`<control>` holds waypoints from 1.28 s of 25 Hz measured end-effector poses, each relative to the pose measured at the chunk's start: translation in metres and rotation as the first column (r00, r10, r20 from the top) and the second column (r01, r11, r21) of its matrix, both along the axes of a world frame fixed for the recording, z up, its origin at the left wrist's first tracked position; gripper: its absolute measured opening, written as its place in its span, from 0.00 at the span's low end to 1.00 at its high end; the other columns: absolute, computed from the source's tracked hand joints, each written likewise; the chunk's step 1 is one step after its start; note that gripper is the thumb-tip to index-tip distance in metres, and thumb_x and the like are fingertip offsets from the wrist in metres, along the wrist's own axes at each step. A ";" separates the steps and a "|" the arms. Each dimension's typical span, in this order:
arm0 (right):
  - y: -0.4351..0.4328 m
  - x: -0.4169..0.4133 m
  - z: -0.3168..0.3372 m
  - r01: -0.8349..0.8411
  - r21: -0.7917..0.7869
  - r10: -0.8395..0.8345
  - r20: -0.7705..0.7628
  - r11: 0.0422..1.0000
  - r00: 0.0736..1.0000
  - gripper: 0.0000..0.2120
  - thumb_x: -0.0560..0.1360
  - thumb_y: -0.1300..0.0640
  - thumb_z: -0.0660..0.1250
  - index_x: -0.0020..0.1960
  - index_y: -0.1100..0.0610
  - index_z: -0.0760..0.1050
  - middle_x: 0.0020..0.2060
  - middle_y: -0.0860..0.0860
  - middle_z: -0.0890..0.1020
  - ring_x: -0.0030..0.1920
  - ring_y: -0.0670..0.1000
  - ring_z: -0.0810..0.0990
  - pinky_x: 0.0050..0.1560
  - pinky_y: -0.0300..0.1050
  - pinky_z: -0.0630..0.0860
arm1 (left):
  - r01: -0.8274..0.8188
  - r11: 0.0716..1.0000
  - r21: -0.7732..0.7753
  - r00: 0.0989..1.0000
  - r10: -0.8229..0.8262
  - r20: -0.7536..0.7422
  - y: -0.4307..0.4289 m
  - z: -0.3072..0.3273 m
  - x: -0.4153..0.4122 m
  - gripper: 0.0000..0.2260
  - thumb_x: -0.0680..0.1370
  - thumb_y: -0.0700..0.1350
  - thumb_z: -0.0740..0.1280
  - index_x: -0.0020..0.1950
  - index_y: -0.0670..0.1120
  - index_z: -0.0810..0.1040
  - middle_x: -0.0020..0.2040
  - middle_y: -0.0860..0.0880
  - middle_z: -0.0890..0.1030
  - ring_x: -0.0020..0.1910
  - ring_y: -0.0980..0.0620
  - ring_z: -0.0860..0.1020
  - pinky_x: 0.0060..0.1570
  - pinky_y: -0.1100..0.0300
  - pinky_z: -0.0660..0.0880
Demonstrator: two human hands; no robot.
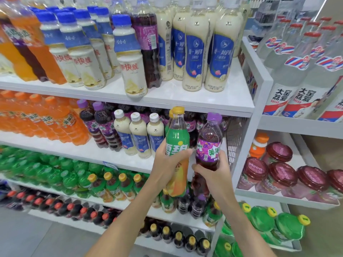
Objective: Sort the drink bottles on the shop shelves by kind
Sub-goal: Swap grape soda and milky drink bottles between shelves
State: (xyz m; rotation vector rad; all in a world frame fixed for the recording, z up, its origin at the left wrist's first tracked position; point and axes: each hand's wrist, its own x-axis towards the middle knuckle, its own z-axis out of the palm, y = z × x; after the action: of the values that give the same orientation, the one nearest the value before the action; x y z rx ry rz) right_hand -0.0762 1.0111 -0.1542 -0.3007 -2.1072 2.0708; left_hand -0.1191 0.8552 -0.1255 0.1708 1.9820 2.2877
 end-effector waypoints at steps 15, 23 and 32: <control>-0.065 -0.053 -0.040 0.406 0.347 -0.418 -0.044 0.845 0.908 0.25 0.65 0.59 0.81 0.57 0.47 0.74 0.46 0.48 0.82 0.44 0.45 0.81 0.37 0.31 0.69 | 0.154 0.988 0.025 0.988 -0.153 -0.026 -0.063 0.006 -0.041 0.14 0.73 0.40 0.77 0.56 0.49 0.81 0.46 0.52 0.86 0.46 0.53 0.84 0.47 0.59 0.82; -0.070 -0.067 -0.054 0.443 0.359 -0.441 -0.090 0.822 0.893 0.25 0.68 0.56 0.81 0.61 0.50 0.75 0.50 0.46 0.83 0.52 0.49 0.81 0.49 0.46 0.80 | 0.174 0.984 0.026 0.985 -0.174 0.010 -0.060 0.003 -0.045 0.15 0.70 0.44 0.77 0.55 0.53 0.82 0.49 0.51 0.87 0.50 0.50 0.86 0.49 0.58 0.83; -0.068 -0.055 -0.066 0.391 0.450 -0.423 -0.032 0.803 0.905 0.28 0.73 0.52 0.77 0.70 0.52 0.71 0.59 0.49 0.77 0.60 0.50 0.77 0.59 0.49 0.77 | 0.134 0.991 0.024 0.991 -0.134 0.024 -0.060 -0.006 -0.039 0.18 0.69 0.46 0.76 0.58 0.50 0.81 0.50 0.50 0.87 0.50 0.48 0.86 0.49 0.54 0.83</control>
State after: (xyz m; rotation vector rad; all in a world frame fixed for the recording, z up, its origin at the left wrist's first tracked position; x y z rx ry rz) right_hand -0.1309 0.9430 -0.2203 -0.6937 -2.2329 1.3083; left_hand -0.1586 0.7956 -0.1312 0.2673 1.8729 2.2179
